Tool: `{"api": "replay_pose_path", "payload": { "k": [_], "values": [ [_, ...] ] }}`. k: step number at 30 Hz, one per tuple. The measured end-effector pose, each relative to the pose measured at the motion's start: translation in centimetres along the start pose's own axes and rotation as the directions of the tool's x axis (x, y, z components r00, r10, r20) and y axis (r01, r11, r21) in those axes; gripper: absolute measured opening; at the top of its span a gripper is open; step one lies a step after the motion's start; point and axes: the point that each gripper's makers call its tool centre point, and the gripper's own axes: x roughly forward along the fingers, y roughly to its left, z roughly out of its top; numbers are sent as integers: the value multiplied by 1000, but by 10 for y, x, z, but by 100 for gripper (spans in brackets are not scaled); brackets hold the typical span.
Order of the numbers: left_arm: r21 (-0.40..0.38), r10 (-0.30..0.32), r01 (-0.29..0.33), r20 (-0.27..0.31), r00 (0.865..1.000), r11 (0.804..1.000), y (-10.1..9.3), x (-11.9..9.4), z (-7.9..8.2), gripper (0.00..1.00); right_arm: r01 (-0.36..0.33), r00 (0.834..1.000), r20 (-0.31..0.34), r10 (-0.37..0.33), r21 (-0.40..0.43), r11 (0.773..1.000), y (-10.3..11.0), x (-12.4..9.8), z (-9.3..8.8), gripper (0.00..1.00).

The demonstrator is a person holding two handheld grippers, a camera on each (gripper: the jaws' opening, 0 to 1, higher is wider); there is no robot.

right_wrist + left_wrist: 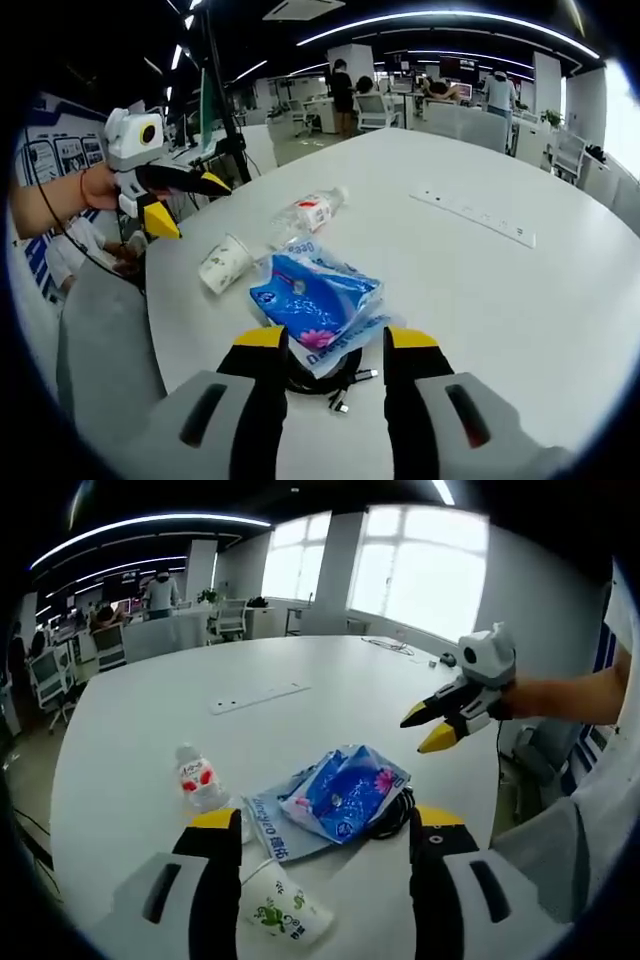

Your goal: Arrange the tabletop items into an orderly group along one side of the table until the central work area is clear of visible clutter.

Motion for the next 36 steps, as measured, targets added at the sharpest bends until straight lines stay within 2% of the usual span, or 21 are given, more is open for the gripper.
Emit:
{"api": "replay_pose_path", "payload": {
  "k": [7,14,31,36],
  "values": [
    [-14,-5,5,-13,1000,1000,1,9,-2,64,-3,1000,-4,3,2,1000,-1,6,1,35],
    [-33,-23,22,-28,999,999,-2,19,-4,64,-10,1000,-9,10,5,1000,-1,15,1,33],
    [-53,-15,10,-79,997,999,2,38,-15,49,-21,999,-25,21,9,1000,-2,31,-2,27],
    [-44,0,-5,-120,993,999,4,45,-22,42,-23,999,-30,24,13,1000,-4,36,-2,26]
  ]
}}
